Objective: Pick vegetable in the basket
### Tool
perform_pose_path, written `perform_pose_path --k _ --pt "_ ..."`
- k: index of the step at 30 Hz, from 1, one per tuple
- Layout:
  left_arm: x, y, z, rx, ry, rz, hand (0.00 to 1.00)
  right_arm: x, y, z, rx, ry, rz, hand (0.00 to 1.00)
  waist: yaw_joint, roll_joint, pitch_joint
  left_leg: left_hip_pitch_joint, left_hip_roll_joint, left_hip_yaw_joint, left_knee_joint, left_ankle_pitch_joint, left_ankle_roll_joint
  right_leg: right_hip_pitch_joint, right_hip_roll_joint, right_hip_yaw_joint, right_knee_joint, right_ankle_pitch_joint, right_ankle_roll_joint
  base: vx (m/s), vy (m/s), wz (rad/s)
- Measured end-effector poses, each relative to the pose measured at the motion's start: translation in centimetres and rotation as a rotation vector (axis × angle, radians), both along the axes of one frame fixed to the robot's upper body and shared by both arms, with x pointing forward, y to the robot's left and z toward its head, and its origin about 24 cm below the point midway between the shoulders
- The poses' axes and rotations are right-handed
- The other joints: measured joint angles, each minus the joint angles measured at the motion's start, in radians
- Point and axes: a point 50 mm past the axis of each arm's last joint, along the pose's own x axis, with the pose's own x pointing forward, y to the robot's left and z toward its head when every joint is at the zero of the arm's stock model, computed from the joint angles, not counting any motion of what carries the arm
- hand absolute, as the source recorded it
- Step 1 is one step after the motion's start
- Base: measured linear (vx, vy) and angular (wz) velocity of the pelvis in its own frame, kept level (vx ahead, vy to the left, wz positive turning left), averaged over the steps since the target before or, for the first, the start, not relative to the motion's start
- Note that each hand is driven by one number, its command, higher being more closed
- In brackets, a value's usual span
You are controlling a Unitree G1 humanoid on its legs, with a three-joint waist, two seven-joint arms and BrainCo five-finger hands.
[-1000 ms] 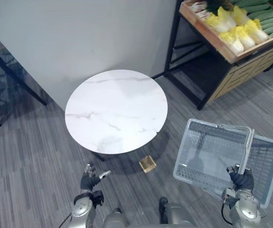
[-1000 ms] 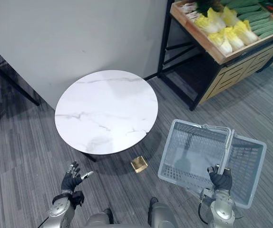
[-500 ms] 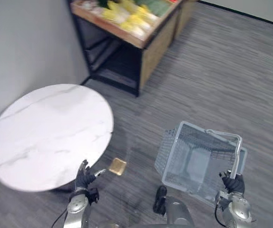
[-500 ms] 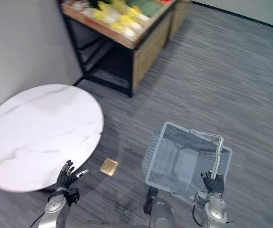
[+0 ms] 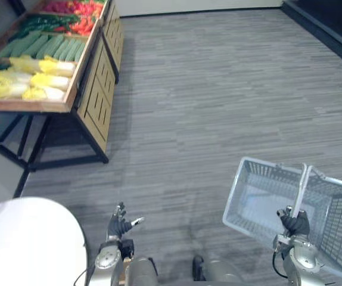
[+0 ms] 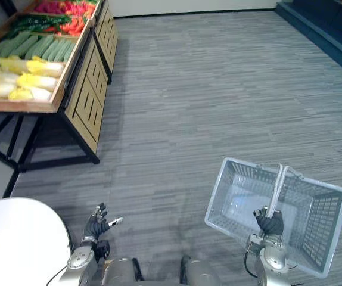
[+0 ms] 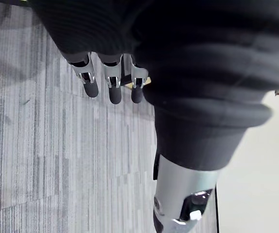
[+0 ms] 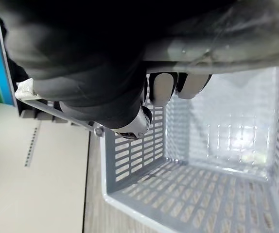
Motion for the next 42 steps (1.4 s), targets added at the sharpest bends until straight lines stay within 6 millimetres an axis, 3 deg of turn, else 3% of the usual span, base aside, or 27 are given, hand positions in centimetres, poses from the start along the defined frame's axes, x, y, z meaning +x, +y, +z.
perform_pose_path --k 1,4,6,8,9,10,11,12,13,15,17,18,19,21,23,26,27,28,29,30,32,33,35,36,38,40,42 --pt "0.1 0.0 0.0 0.011 0.005 -0.016 0.0 0.0 0.5 -0.8 0.028 0.034 0.002 1.0 -0.005 -0.001 0.007 0.055 -0.024 -0.017 -0.007 -0.019 0.02 -0.07 -0.011 0.005 0.176 0.051 -0.024 0.55 0.132 0.53" --pt "0.2 -0.2 0.1 0.012 0.0 -0.026 0.0 -0.1 1.6 -1.6 0.059 0.071 0.039 1.0 -0.011 0.027 0.014 0.186 -0.025 -0.05 -0.062 -0.055 0.032 -0.142 0.001 -0.05 0.156 0.004 -0.081 0.57 0.071 0.39" --pt "0.7 -0.1 0.5 0.014 -0.022 -0.028 0.0 0.4 1.9 -1.4 0.063 0.055 0.059 1.0 -0.017 0.036 0.018 0.254 -0.02 -0.085 -0.118 -0.062 0.034 -0.204 0.022 -0.086 0.016 -0.011 -0.098 0.59 -0.012 0.36" --pt "1.3 -0.1 0.8 0.019 -0.04 -0.033 0.0 1.2 1.8 -0.8 0.059 0.027 0.07 1.0 -0.031 0.044 0.025 0.318 0.007 -0.104 -0.16 -0.071 0.019 -0.241 0.072 -0.074 -0.277 0.037 -0.092 0.65 -0.066 0.51" --pt "1.4 0.1 0.9 0.027 -0.043 -0.033 0.0 1.5 1.8 -0.5 0.057 0.014 0.07 1.0 -0.04 0.038 0.03 0.358 0.015 -0.128 -0.171 -0.086 -0.009 -0.235 0.094 -0.045 -0.471 0.134 -0.086 0.61 -0.128 0.56" --pt "1.3 0.2 0.6 0.028 -0.029 -0.031 0.0 1.6 1.6 -0.4 0.05 0.01 0.072 1.0 -0.049 0.028 0.027 0.401 0.019 -0.154 -0.172 -0.11 -0.047 -0.22 0.1 -0.014 -0.574 0.31 -0.087 0.64 -0.152 0.55" --pt "1.0 -0.1 0.2 0.015 -0.011 -0.028 0.0 1.7 1.3 -0.2 0.038 0.009 0.074 1.0 -0.053 0.045 0.033 0.422 0.035 -0.167 -0.171 -0.118 -0.059 -0.207 0.109 -0.014 -0.565 0.365 -0.117 0.67 -0.166 0.25" --pt "0.9 -0.5 0.0 0.001 -0.001 -0.022 0.0 2.1 1.1 0.1 0.025 -0.002 0.08 1.0 -0.045 0.076 0.029 0.426 0.07 -0.177 -0.155 -0.111 -0.076 -0.203 0.134 -0.031 -0.526 0.358 -0.132 0.53 -0.134 0.09" --pt "0.8 -0.5 -0.1 -0.002 0.002 -0.021 0.0 2.5 1.3 0.6 0.025 -0.025 0.085 1.0 -0.04 0.077 0.031 0.421 0.073 -0.196 -0.117 -0.062 -0.112 -0.223 0.131 -0.043 -0.43 0.318 -0.166 0.75 -0.209 0.28" --pt "0.7 -0.8 0.0 -0.022 -0.012 -0.002 0.0 2.0 1.3 1.0 0.015 -0.04 0.09 1.0 -0.051 0.08 0.029 0.413 0.079 -0.206 0.015 0.018 -0.125 -0.157 0.117 -0.084 -0.376 0.224 -0.173 0.67 -0.213 0.53" --pt "0.6 -1.1 0.4 -0.054 -0.043 0.045 0.0 1.5 1.5 1.4 0.002 -0.052 0.097 1.0 -0.042 0.1 0.037 0.276 0.126 -0.181 0.38 0.235 -0.172 -0.015 0.136 -0.112 -0.435 0.164 -0.202 0.57 -0.127 0.28" --pt "0.3 -1.0 0.5 -0.059 -0.047 0.058 0.0 1.7 1.8 1.7 0.006 -0.069 0.103 1.0 -0.027 0.099 0.043 0.203 0.182 -0.138 0.541 0.261 -0.188 0.044 0.154 -0.114 -0.483 0.154 -0.206 0.49 -0.092 0.0" --pt "0.3 -1.0 0.6 -0.059 -0.053 0.058 0.0 1.8 2.2 2.0 0.017 -0.091 0.096 1.0 -0.016 0.113 0.041 0.109 0.246 -0.083 0.695 0.184 -0.177 0.123 0.173 -0.118 -0.546 0.153 -0.208 0.38 -0.072 -0.08" --pt "0.2 -1.0 0.7 -0.063 -0.056 0.062 0.0 1.9 2.2 2.6 0.016 -0.125 0.077 1.0 0.007 0.091 0.052 0.005 0.266 -0.018 0.722 0.083 -0.149 0.217 0.161 -0.112 -0.616 0.149 -0.214 0.42 -0.063 -0.12" --pt "-0.1 -0.9 0.7 -0.069 -0.055 0.073 0.0 2.3 1.9 3.4 -0.001 -0.162 0.071 1.0 0.029 0.093 0.052 -0.072 0.263 0.044 0.592 0.019 -0.148 0.282 0.141 -0.104 -0.67 0.143 -0.21 0.43 0.019 -0.17" --pt "-0.2 -0.7 0.6 -0.068 -0.055 0.093 0.0 1.7 0.4 3.7 -0.043 -0.154 0.034 1.0 0.031 0.105 0.045 -0.088 0.227 0.169 0.16 0.047 -0.173 0.371 0.104 -0.136 -0.702 0.067 -0.152 0.46 0.13 0.18" --pt "-0.5 -0.8 0.5 -0.071 -0.048 0.093 0.0 1.5 -0.4 3.4 -0.067 -0.128 0.023 1.0 0.027 0.144 0.022 -0.081 0.223 0.207 -0.049 0.146 -0.15 0.398 0.129 -0.14 -0.704 0.01 -0.132 0.46 0.172 0.38" --pt "-0.5 -0.4 0.2 -0.058 -0.029 0.094 0.0 1.5 -0.4 2.0 -0.038 -0.071 0.004 1.0 0.027 0.113 0.013 -0.059 0.185 0.235 -0.054 0.184 -0.015 0.43 0.099 -0.123 -0.701 -0.037 -0.118 0.49 0.177 0.45" --pt "-0.4 -0.2 0.2 -0.055 -0.028 0.095 0.0 1.4 -0.3 1.4 -0.028 -0.044 0.005 1.0 0.027 0.091 0.003 -0.059 0.163 0.248 -0.054 0.172 -0.016 0.433 0.078 -0.122 -0.702 -0.033 -0.111 0.5 0.173 0.53" --pt "-0.3 -0.4 0.3 -0.065 -0.034 0.101 0.0 1.1 -0.7 0.9 -0.029 -0.021 -0.007 1.0 0.029 0.085 -0.002 -0.082 0.139 0.24 -0.018 0.14 0.04 0.435 0.055 -0.135 -0.697 -0.017 -0.085 0.5 0.179 0.53" --pt "-0.4 -0.7 0.2 -0.076 -0.03 0.105 0.0 0.7 -0.9 -0.1 -0.027 0.031 -0.019 1.0 0.03 0.074 -0.003 -0.061 0.078 0.231 -0.002 0.082 0.07 0.438 0.008 -0.134 -0.617 -0.01 -0.07 0.51 0.206 0.59" --pt "-0.6 -0.7 0.1 -0.077 -0.026 0.106 0.0 0.4 -1.1 -0.5 -0.029 0.056 -0.027 1.0 0.03 0.072 -0.002 -0.044 0.061 0.216 -0.005 0.067 0.069 0.424 -0.002 -0.134 -0.551 -0.002 -0.051 0.53 0.231 0.74" --pt "-0.4 -0.3 0.4 -0.062 -0.037 0.105 0.0 -0.6 -1.6 -1.8 -0.027 0.138 -0.059 1.0 0.016 0.079 -0.005 0.041 0.007 0.131 -0.047 0.032 0.069 0.299 -0.031 -0.111 -0.166 0.132 0.093 0.56 0.203 0.99" --pt "-0.2 0.0 0.8 -0.046 -0.051 0.098 0.0 -0.9 -1.6 -2.1 -0.022 0.158 -0.063 1.0 -0.002 0.072 -0.002 0.082 -0.012 0.094 -0.069 0.022 0.074 0.232 -0.03 -0.082 0.004 0.147 0.073 0.46 0.088 1.1" --pt "0.3 0.2 1.5 -0.025 -0.085 0.096 0.0 -1.2 -1.6 -2.2 -0.023 0.167 -0.064 1.0 -0.003 0.075 -0.001 0.166 -0.028 0.033 -0.103 0.012 0.076 0.114 -0.013 -0.053 0.158 0.066 -0.018 0.41 0.022 1.01" --pt "2.1 -0.3 4.3 -0.011 -0.22 0.062 0.0 -1.5 -1.5 -1.9 -0.024 0.147 -0.066 1.0 -0.005 0.074 0.0 0.245 -0.025 -0.066 -0.132 0.011 0.075 -0.005 0.029 -0.052 0.087 -0.001 -0.083 0.47 -0.063 1.2" --pt "3.5 -1.2 7.0 -0.011 -0.353 0.028 0.0 -1.8 -1.3 -1.0 -0.025 0.095 -0.075 1.0 -0.01 0.068 0.005 0.271 -0.018 -0.152 -0.119 -0.001 0.067 -0.069 0.058 -0.03 -0.051 -0.013 -0.1 0.43 -0.166 1.51"
